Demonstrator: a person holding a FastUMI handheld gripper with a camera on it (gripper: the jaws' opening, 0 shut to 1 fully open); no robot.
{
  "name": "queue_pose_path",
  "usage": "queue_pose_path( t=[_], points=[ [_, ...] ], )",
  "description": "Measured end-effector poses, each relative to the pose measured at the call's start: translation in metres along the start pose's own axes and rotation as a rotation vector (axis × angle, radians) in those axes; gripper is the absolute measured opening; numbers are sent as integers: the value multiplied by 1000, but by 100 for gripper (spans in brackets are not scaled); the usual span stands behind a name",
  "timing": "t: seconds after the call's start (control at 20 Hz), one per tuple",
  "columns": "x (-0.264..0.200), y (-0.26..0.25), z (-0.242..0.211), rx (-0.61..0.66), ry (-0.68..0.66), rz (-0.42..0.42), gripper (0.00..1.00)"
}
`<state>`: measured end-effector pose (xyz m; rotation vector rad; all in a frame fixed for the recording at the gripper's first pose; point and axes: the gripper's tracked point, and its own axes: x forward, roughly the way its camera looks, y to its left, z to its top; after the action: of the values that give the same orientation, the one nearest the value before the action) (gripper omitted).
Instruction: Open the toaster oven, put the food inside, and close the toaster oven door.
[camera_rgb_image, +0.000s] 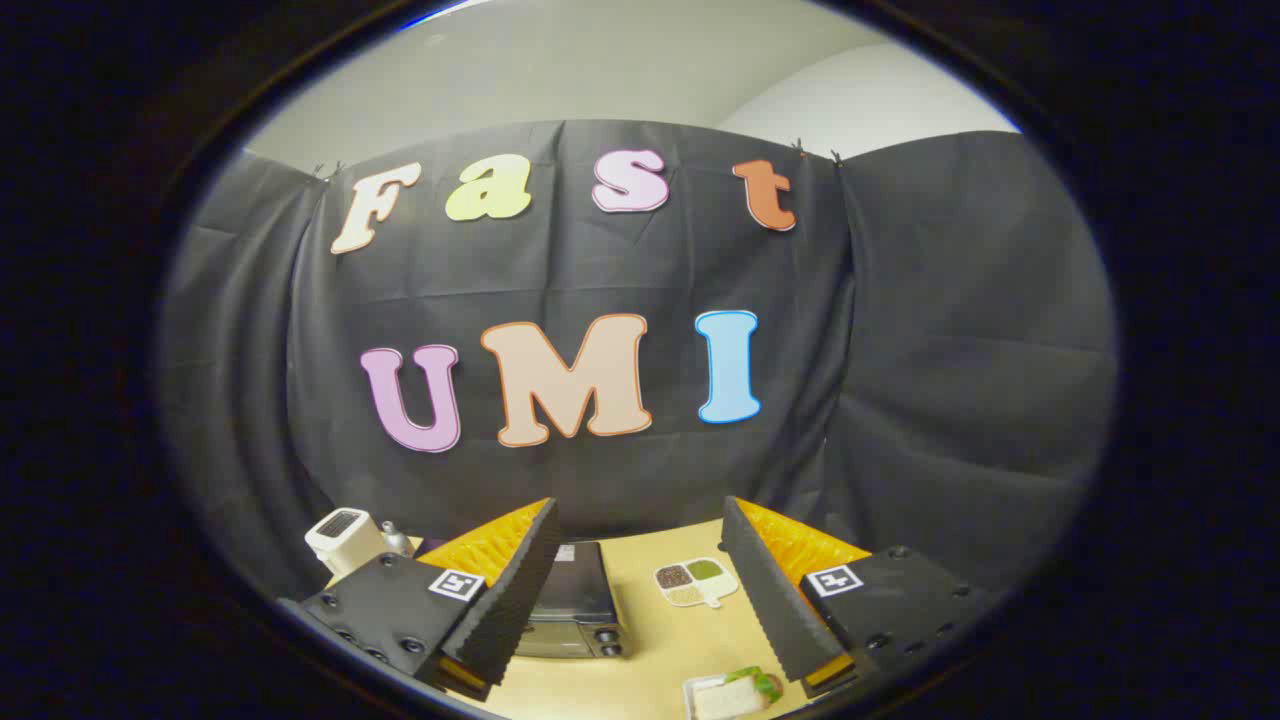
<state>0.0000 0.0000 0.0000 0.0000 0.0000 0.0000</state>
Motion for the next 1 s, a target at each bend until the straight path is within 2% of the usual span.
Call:
queue_pose_path(
  t=[0.5,0.8,1.0],
  points=[
    [-14,56,13,-28,-28,-19,100],
    [-9,90,8,7,-64,46,100],
    [-4,106,-21,26,-68,87,100]
  ],
)
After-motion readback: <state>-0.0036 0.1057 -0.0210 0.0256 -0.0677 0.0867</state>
